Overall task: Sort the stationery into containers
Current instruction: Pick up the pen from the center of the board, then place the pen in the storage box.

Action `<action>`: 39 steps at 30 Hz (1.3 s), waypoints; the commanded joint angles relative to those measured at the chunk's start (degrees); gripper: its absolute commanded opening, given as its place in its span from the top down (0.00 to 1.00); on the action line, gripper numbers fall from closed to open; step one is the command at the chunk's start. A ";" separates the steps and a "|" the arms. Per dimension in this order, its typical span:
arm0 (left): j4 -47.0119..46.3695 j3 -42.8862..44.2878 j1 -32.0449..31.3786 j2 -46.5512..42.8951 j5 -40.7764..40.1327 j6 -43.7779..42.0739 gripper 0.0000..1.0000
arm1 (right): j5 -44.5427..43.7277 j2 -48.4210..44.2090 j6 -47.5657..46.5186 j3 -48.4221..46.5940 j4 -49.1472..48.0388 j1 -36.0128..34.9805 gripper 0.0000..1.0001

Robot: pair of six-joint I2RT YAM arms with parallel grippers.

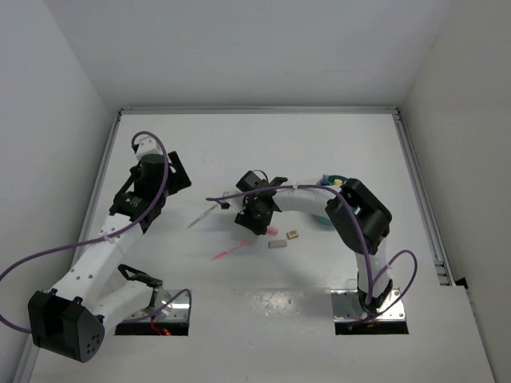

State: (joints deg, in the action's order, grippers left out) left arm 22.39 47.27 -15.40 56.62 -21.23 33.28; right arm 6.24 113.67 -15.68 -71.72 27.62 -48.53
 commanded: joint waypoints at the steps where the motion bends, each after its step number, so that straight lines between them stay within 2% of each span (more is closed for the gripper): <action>1: -0.51 0.81 0.11 -0.63 0.49 -0.14 0.18 | -0.01 1.11 0.39 -1.49 0.33 -0.42 0.54; 4: -0.51 0.81 0.11 -0.63 0.49 -0.14 0.18 | 2.10 2.17 -0.14 -2.01 2.70 -0.42 0.78; 5: -0.51 0.81 0.11 -0.63 0.49 -0.14 0.18 | 2.63 2.17 -0.75 -2.02 3.23 0.19 0.93; 6: -0.51 0.81 0.11 -0.63 0.49 -0.14 0.18 | 3.16 2.17 -0.75 -2.02 3.23 0.19 1.00; 9: -0.51 0.81 0.11 -0.63 0.49 -0.14 0.18 | -0.25 -0.63 0.20 -2.02 0.87 0.19 1.00; 13: -0.51 0.81 0.11 -0.63 1.01 -0.14 0.18 | -10.08 -11.34 3.81 0.35 -8.52 0.72 1.00; 15: -0.51 0.81 0.11 -0.63 1.02 -0.66 0.18 | -19.74 -19.33 6.18 4.12 -18.26 1.25 1.00; 16: -0.51 0.81 0.11 -0.63 1.54 -0.67 0.18 | -27.69 -21.97 6.97 5.88 -22.39 1.94 1.00; 17: -0.51 0.81 0.11 -0.63 1.55 -0.67 0.18 | -31.43 -24.52 7.50 9.63 -30.87 2.47 1.00; 19: -0.51 0.81 0.11 -0.63 2.07 -0.67 0.18 | -40.02 -31.29 6.99 13.43 -39.09 4.31 1.00; 21: -0.51 0.81 0.11 -0.63 2.07 -0.67 0.18 | -43.40 -35.16 6.37 18.89 -49.61 5.72 1.00; 25: -0.51 0.81 0.11 -0.63 2.60 -0.67 0.18 | -51.05 -40.88 6.53 22.76 -57.14 11.94 1.00; 29: -0.51 0.81 0.11 -0.63 3.13 -0.67 0.18 | -49.06 -43.44 11.72 23.91 -52.94 20.30 1.00; 36: -1.04 0.81 0.11 -0.63 4.80 -1.20 0.18 | -35.10 -43.62 17.16 23.39 -39.43 36.03 1.00; 37: -1.04 0.81 0.11 -0.63 4.80 -1.20 0.18 | -35.07 -43.62 17.18 23.38 -37.91 36.05 1.00; 39: -1.04 0.81 0.11 -0.63 5.41 -1.20 0.18 | -28.33 -43.62 18.57 24.17 -35.54 38.95 1.00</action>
State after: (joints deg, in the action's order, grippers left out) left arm 22.65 47.27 -15.40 56.62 -17.06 32.62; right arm -31.14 71.50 -1.32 -47.57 -12.69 -12.32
